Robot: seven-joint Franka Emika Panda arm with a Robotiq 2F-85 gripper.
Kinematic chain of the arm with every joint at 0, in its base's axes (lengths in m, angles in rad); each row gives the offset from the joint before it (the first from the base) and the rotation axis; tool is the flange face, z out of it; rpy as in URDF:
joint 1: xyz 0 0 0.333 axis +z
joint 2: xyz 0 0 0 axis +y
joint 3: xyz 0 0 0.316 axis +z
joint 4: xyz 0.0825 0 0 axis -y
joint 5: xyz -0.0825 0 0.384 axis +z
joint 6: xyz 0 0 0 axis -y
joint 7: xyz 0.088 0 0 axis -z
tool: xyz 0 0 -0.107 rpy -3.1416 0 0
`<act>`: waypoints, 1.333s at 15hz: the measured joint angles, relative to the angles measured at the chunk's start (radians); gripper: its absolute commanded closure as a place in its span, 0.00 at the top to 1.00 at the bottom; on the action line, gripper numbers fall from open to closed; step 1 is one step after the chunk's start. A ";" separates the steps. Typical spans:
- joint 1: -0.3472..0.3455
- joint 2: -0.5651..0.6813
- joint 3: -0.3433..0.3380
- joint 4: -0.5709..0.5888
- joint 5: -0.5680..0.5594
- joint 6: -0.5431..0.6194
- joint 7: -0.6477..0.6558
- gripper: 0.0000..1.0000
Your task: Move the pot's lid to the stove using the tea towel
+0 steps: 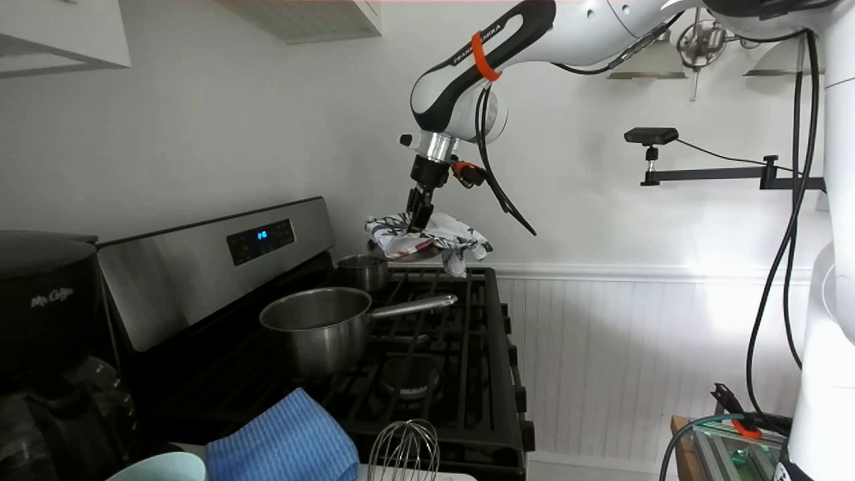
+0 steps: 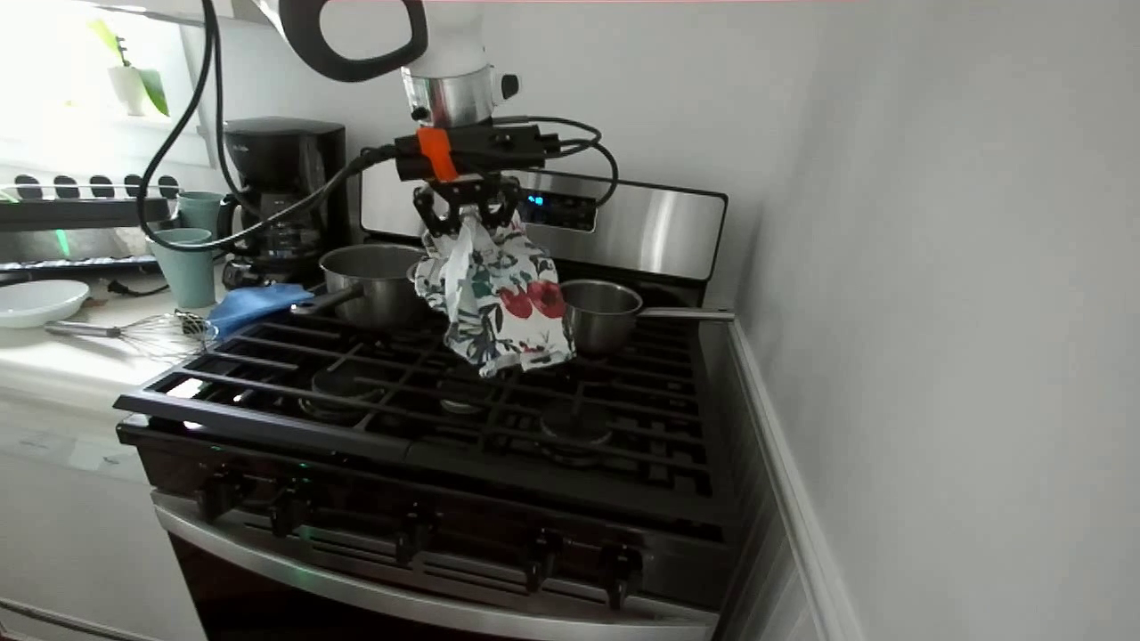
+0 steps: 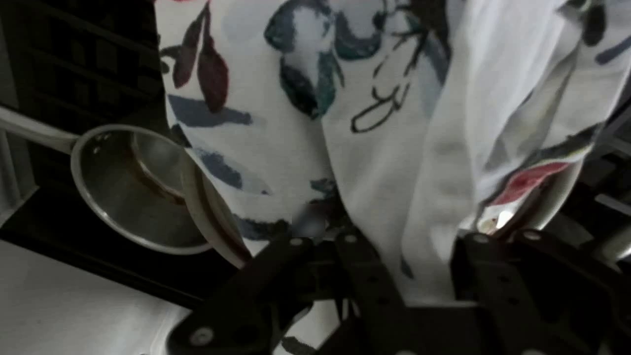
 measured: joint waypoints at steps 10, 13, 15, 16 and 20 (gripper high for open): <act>-0.027 0.034 -0.020 -0.159 0.016 0.172 -0.021 0.03; -0.028 0.047 -0.020 -0.195 0.016 0.224 -0.021 0.03; -0.028 0.056 -0.019 -0.216 0.016 0.256 -0.021 0.03; -0.028 0.059 -0.019 -0.226 0.016 0.269 -0.021 0.03; -0.028 0.070 -0.014 -0.254 0.016 0.309 -0.016 0.03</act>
